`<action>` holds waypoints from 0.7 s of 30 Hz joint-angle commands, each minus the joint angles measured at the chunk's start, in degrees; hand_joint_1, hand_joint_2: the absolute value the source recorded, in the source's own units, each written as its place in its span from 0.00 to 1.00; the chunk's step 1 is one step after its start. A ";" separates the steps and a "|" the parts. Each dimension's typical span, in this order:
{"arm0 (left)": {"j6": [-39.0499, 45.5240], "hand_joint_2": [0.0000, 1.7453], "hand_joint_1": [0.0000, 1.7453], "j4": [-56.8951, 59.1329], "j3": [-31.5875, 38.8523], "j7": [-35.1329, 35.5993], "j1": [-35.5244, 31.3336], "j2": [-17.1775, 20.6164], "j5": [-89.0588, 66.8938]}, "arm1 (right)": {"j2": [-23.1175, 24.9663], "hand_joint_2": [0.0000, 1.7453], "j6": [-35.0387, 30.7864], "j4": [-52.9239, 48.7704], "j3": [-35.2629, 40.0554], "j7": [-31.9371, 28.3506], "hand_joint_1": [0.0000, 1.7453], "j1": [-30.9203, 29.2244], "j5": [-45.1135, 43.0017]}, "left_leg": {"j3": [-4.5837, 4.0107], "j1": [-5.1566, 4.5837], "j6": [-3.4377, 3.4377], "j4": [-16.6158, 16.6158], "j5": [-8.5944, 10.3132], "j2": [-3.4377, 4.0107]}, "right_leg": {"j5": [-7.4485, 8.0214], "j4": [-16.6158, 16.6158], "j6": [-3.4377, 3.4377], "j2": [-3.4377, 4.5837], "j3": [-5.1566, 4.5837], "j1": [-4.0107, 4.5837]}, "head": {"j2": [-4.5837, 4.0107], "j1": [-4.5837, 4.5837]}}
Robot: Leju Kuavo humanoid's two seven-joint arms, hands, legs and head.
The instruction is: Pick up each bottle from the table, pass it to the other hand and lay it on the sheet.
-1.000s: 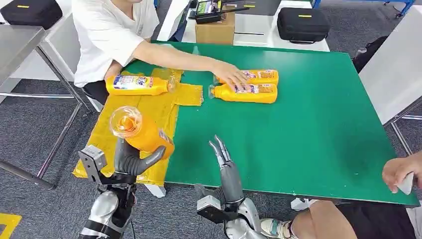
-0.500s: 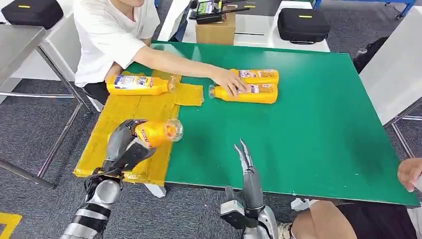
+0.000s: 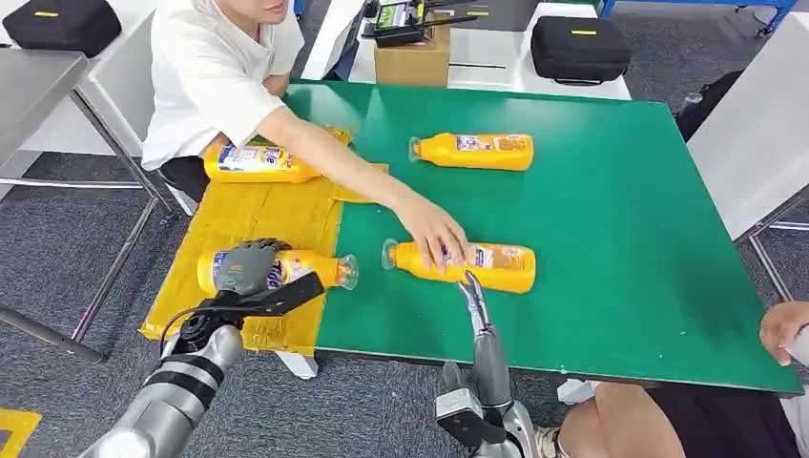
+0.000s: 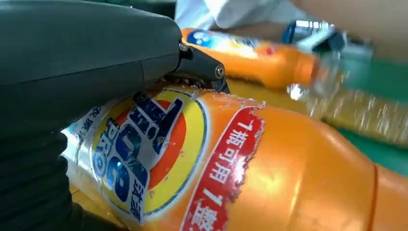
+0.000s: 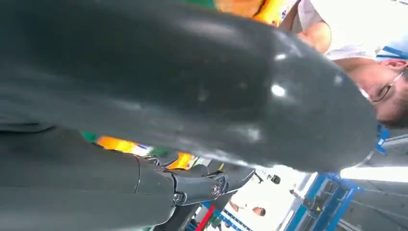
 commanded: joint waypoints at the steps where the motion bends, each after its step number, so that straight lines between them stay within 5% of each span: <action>1: -4.96 1.00 0.40 21.62 -4.66 3.12 -10.18 0.17 -3.40 | 0.37 0.00 1.00 3.12 -1.20 0.11 0.00 -2.20 -1.41 | 0.32 0.03 -0.07 -0.07 -0.04 0.07 | -0.03 -0.05 -0.11 0.01 0.29 0.05 | 0.00 0.00; 2: -4.96 1.00 0.40 21.62 -4.66 3.12 -10.18 0.17 -3.40 | 0.37 0.00 1.00 3.12 -1.20 0.11 0.00 -2.20 -1.41 | 0.35 -0.01 -0.05 -0.07 -0.01 0.02 | -0.02 -0.02 -0.08 -0.02 0.31 0.00 | 0.00 0.04; 3: -6.02 1.00 0.15 22.40 -4.19 2.10 -10.65 -0.08 -2.72 | 0.10 0.00 0.74 3.09 -1.12 0.11 0.00 -2.15 -1.99 | 0.44 0.00 -0.06 -0.08 -0.01 0.05 | -0.01 -0.02 -0.09 0.00 0.39 0.02 | 0.00 0.00; 6: -10.36 1.00 0.01 22.96 -1.88 -3.07 -11.03 -0.58 1.33 | -0.67 0.00 0.01 3.08 -0.32 0.11 0.00 -2.52 -3.98 | 0.65 0.03 -0.09 -0.15 0.02 0.10 | 0.03 -0.09 -0.16 0.02 0.58 0.05 | -0.02 0.00; 17: -21.46 1.00 0.00 23.50 2.61 -12.11 -12.48 -0.23 11.39 | -1.62 0.00 -1.97 5.09 2.70 0.11 0.00 -4.37 -8.30 | 0.79 -0.02 -0.09 -0.16 0.13 -0.02 | 0.03 -0.08 -0.10 0.04 0.79 -0.01 | 0.00 0.02; 21: -29.37 1.00 0.00 20.03 7.17 -20.58 -12.00 0.39 23.61 | -2.96 0.00 -4.20 5.83 5.55 0.11 0.00 -5.48 -11.03 | 0.78 -0.03 -0.10 -0.14 0.12 -0.12 | 0.01 -0.06 -0.10 -0.02 0.81 -0.01 | 0.00 0.02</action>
